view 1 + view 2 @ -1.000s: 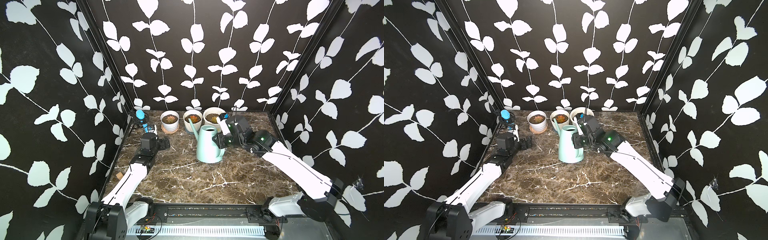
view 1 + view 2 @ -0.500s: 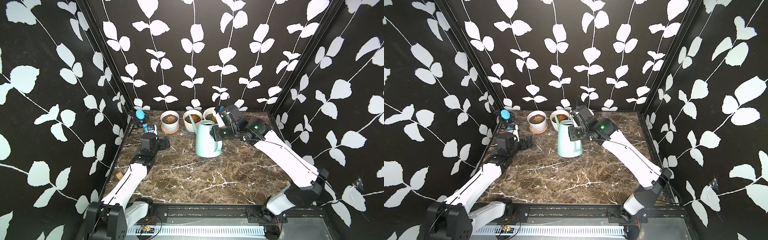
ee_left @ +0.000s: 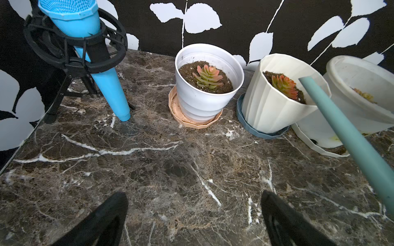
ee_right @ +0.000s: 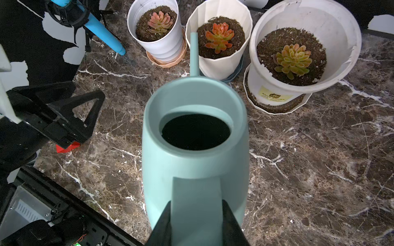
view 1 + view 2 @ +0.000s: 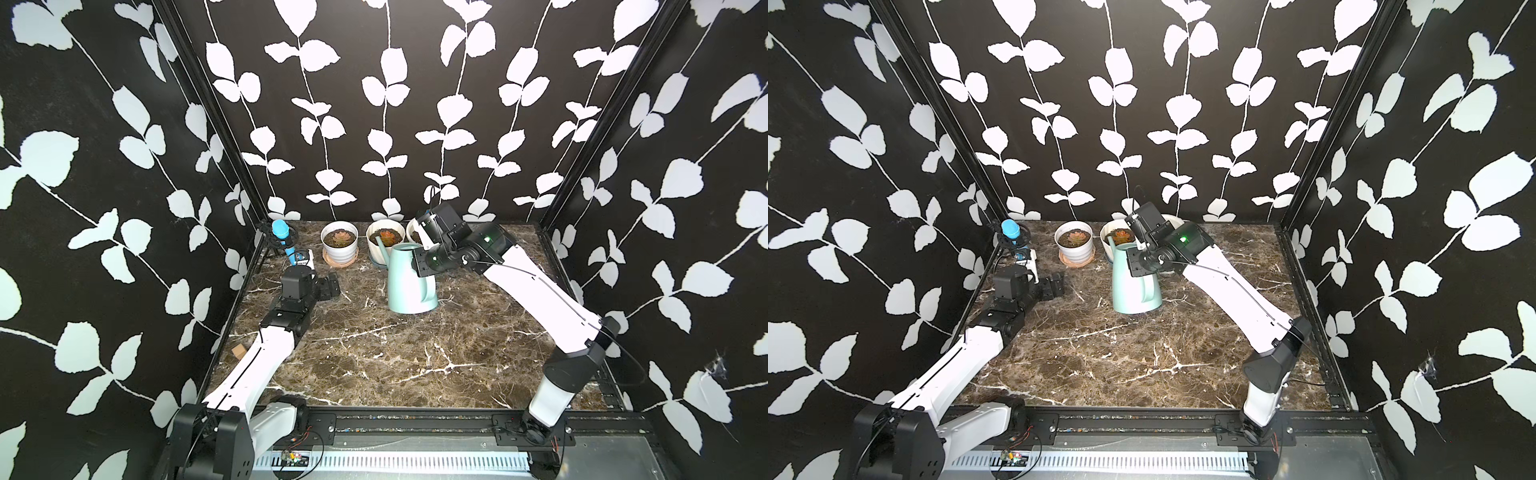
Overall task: Water the succulent around the soil edge
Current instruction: Water the soil of the potted plant with water.
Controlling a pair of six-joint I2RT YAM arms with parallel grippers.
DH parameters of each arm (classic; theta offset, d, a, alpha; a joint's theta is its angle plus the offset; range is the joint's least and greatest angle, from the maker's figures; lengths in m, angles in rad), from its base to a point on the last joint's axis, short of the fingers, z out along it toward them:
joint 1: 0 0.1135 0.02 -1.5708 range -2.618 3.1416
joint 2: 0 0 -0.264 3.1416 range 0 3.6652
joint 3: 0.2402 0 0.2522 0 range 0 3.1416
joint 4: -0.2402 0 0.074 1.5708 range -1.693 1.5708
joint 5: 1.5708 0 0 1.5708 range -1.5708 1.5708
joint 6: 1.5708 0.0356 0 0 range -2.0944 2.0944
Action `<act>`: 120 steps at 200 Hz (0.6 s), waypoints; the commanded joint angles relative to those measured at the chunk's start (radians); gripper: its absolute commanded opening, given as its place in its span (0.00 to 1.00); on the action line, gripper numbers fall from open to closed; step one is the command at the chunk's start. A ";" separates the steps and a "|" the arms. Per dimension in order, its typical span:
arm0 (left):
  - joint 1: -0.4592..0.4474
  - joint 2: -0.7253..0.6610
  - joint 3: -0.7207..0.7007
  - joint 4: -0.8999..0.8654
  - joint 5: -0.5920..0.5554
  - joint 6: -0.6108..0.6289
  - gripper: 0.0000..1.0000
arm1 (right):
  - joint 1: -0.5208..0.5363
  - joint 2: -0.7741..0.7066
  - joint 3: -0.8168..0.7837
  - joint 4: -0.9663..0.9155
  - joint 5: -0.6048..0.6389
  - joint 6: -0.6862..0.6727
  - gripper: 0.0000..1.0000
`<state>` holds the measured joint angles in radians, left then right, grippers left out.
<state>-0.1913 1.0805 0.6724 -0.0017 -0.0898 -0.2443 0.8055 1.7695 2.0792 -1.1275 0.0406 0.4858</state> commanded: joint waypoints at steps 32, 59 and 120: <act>-0.004 -0.022 0.029 0.004 -0.007 0.005 0.99 | 0.006 0.045 0.153 -0.010 -0.005 -0.003 0.00; -0.005 -0.021 0.029 0.005 -0.007 0.005 0.99 | 0.006 0.074 0.204 -0.038 -0.005 -0.004 0.00; -0.005 -0.022 0.029 0.005 -0.008 0.005 0.99 | 0.005 0.132 0.284 -0.085 -0.003 -0.003 0.00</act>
<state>-0.1913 1.0805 0.6724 -0.0017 -0.0902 -0.2440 0.8055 1.8957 2.2951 -1.2190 0.0364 0.4858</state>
